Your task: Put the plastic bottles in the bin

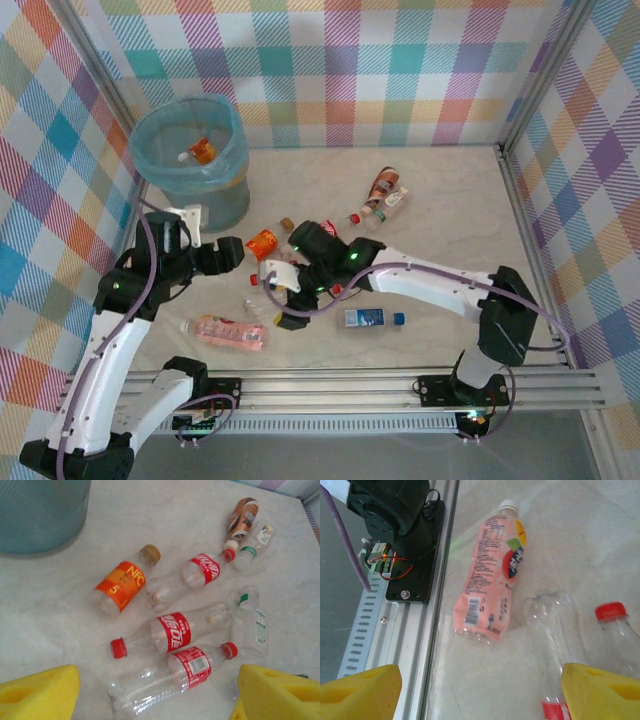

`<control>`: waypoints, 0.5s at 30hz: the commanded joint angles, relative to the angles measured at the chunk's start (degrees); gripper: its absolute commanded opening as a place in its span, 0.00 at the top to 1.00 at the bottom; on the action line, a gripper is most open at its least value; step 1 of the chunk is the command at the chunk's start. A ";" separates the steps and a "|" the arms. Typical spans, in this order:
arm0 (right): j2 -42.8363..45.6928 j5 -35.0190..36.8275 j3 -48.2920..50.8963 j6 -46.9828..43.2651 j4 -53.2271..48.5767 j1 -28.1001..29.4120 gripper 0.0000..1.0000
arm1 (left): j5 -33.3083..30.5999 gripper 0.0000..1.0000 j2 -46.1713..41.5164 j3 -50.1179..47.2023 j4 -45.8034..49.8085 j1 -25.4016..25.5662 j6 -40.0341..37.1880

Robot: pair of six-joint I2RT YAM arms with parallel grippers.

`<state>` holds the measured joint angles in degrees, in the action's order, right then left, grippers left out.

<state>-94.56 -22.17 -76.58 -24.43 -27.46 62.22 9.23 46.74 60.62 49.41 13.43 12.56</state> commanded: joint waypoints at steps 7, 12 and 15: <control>-12.31 7.19 -5.02 4.18 11.14 9.55 0.18 | -15.52 0.14 -3.06 -2.01 5.69 0.64 7.78; -18.55 11.65 -9.92 6.60 11.73 11.14 0.18 | -23.49 0.11 -2.64 -0.92 4.35 0.58 7.92; -21.89 13.57 -12.45 7.26 11.31 11.65 0.18 | -26.02 0.11 -2.84 -1.11 3.94 0.54 8.36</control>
<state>-113.93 -11.79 -86.00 -19.07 -17.78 73.65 -10.59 44.29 58.87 53.87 13.47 19.70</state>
